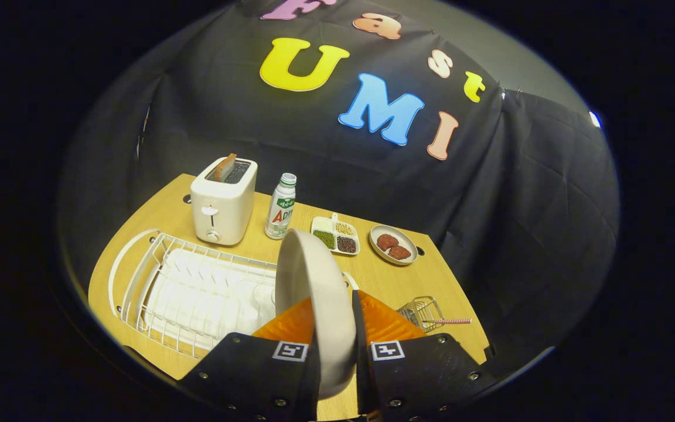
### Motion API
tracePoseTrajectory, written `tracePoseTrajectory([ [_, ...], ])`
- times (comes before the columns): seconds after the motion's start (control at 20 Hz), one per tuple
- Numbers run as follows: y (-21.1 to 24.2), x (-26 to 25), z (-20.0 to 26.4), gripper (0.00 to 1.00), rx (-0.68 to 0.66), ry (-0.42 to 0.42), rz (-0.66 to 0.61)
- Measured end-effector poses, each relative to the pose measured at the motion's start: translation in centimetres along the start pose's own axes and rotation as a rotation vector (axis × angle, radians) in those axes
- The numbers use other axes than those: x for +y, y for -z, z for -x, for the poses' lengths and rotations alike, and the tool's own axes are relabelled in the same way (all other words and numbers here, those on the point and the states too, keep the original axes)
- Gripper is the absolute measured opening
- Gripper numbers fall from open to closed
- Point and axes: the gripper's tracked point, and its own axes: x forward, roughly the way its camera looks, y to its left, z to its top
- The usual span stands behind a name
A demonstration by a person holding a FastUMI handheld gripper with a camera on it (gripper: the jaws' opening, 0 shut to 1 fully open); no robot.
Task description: Take the plate from the dish rack, then take the spoon from the basket and place it into the plate.
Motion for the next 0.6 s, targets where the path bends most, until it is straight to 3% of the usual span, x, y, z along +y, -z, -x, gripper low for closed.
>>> tracePoseTrajectory([
  [0.35,1.5,-0.9,7.1,0.25,-0.046,-0.035,0.021],
  [0.6,5.8,-0.8,9.3,0.25,0.013,-0.056,-0.022],
])
